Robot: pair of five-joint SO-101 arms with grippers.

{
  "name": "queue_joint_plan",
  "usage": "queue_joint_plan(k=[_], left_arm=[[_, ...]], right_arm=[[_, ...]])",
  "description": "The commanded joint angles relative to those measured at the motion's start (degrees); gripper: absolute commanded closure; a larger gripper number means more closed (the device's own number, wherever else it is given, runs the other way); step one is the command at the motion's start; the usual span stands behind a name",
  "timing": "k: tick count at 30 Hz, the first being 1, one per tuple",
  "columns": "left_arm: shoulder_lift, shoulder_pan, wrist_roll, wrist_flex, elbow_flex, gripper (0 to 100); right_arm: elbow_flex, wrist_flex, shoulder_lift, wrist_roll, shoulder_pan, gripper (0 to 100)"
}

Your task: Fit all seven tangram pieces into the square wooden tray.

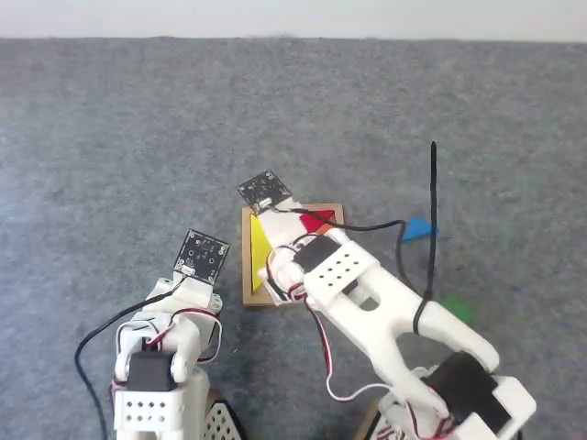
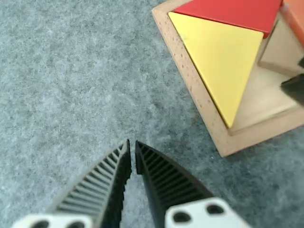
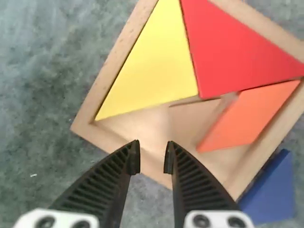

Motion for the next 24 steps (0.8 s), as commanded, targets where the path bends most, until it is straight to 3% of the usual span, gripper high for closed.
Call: queue_joint_plan(k=[1,8,18,24], left_arm=[[-1.32,-0.26,-0.62,0.18,-0.40,98],[-1.32,-0.26,-0.62,0.18,-0.40,98],[-1.32,-0.26,-0.62,0.18,-0.40,98],[-1.32,-0.26,-0.62,0.18,-0.40,98]], right_arm=[[-0.26,-2.86,1.36,0.79,1.98,90.7],[-0.35,-8.04,8.13,1.23,5.41,90.8],[-4.13,-5.58,9.01,1.23,14.37,90.8],[-7.91,-5.41,6.64,1.23,12.79,90.8]])
